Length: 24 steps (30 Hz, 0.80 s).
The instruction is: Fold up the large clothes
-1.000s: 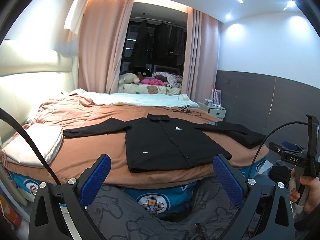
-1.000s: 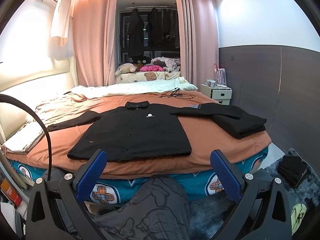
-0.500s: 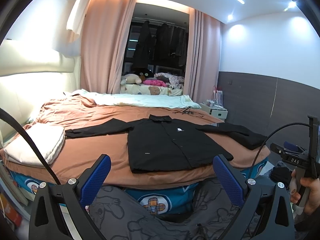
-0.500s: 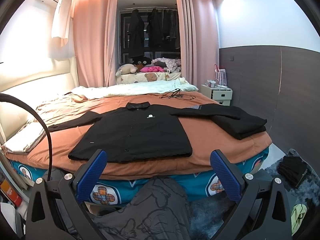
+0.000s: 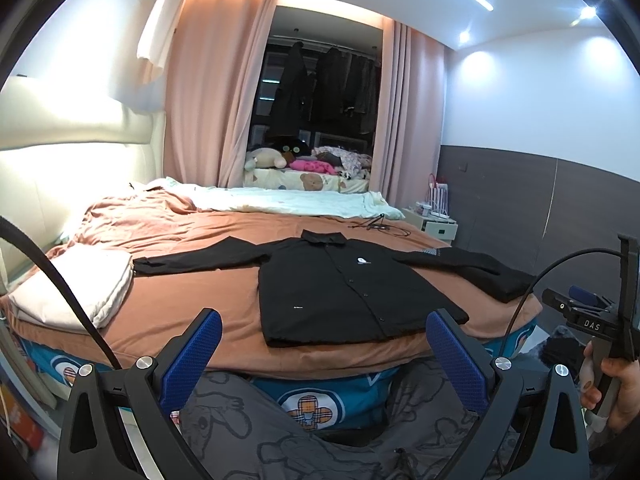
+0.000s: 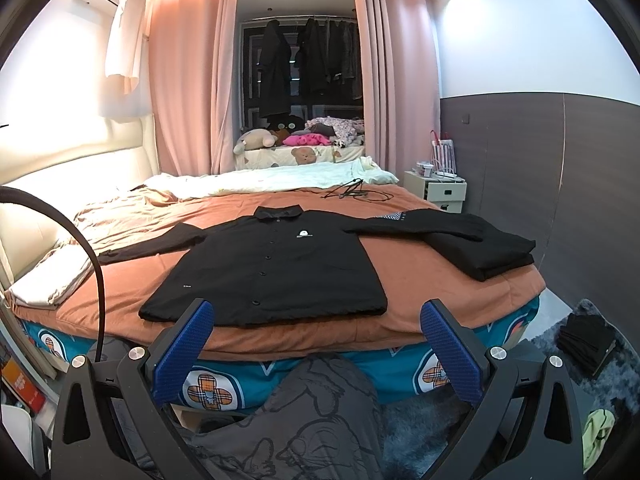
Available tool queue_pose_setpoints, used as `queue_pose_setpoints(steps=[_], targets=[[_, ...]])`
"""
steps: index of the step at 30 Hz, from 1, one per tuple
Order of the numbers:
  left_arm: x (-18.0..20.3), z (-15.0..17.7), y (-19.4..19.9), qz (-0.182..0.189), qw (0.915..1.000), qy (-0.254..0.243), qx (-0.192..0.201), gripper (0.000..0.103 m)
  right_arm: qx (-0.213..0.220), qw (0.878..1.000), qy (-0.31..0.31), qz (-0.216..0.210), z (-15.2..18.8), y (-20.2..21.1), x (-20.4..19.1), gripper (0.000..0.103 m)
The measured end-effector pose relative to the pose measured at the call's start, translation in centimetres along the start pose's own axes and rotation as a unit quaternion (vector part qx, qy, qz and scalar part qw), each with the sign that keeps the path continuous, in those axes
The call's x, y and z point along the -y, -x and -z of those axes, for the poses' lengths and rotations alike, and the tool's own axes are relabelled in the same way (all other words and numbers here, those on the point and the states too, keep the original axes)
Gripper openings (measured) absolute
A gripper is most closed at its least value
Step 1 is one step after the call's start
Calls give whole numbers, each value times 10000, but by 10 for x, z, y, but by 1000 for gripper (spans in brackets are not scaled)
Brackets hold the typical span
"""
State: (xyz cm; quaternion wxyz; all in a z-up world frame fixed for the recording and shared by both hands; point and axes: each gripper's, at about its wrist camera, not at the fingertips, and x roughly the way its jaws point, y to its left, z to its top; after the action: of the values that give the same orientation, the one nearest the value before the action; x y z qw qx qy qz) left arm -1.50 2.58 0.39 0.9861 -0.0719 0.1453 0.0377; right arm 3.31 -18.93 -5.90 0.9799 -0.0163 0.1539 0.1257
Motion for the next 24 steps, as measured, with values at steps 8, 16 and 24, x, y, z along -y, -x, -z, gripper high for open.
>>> queue_pose_setpoints(steps=[8, 16, 24], targets=[[-1, -1, 0, -7, 10000, -7, 9, 103, -4, 10000, -22, -16, 0, -3, 1, 103], [-7, -5, -3, -55, 9998, 171, 60, 103, -47, 10000, -35, -61, -8, -34, -7, 103], [-32, -9, -39, -186, 9990, 364, -165, 103, -123, 9998, 90, -143, -19, -84, -23, 103]])
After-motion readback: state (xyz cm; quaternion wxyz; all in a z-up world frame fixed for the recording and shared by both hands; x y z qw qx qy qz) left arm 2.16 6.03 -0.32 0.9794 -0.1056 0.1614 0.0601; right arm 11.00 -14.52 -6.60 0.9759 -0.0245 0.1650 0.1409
